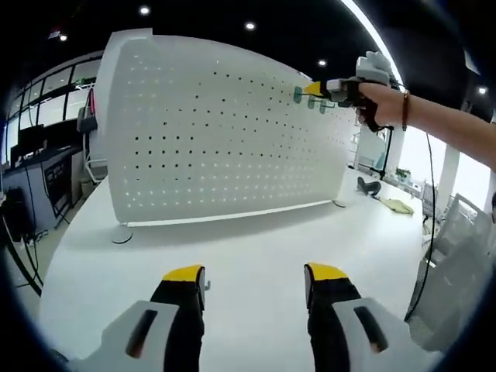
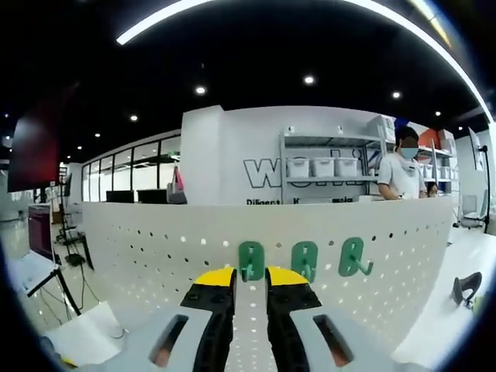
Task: Insert the hook assembly into the mounting plate slot until the hook locks in place.
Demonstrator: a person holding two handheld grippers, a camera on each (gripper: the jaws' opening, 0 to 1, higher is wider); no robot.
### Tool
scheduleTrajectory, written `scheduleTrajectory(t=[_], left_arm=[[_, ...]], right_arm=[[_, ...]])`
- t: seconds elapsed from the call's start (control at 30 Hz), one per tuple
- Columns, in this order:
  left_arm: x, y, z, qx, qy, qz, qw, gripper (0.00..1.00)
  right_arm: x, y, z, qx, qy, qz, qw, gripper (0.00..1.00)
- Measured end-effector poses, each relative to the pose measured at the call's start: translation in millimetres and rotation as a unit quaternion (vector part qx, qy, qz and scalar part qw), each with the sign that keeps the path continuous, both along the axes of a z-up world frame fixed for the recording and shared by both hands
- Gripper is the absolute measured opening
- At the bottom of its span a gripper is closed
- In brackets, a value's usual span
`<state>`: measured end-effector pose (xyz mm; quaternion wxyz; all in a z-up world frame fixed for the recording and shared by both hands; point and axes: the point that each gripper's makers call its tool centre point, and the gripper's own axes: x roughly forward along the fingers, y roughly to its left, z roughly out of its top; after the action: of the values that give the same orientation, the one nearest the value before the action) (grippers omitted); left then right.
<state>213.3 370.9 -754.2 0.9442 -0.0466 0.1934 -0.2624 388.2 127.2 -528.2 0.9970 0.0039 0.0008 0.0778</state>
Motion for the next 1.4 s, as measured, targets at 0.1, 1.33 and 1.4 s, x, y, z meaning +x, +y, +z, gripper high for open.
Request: scheduleTrajectory(t=[0.1,1.33,1.4], left_arm=[[4.6,4.9,-10.3,0.02,0.009,0.006,0.9997,0.5],[51.2,49.8,-75.6,0.157,0.076,0.034,0.9841,0.21],[52.7,49.4,-76.8,0.16,0.074,0.032,0.9838,0.19]], right_arm=[[-5.9,-2.4,-2.7,0.001,-0.001,0.0,1.0,0.14],[-51.5,-0.2,-63.2,0.007,0.052,0.039,0.9978,0.14],[-53.3,-0.7,-66.6,0.008,0.055,0.04,0.9977,0.14]])
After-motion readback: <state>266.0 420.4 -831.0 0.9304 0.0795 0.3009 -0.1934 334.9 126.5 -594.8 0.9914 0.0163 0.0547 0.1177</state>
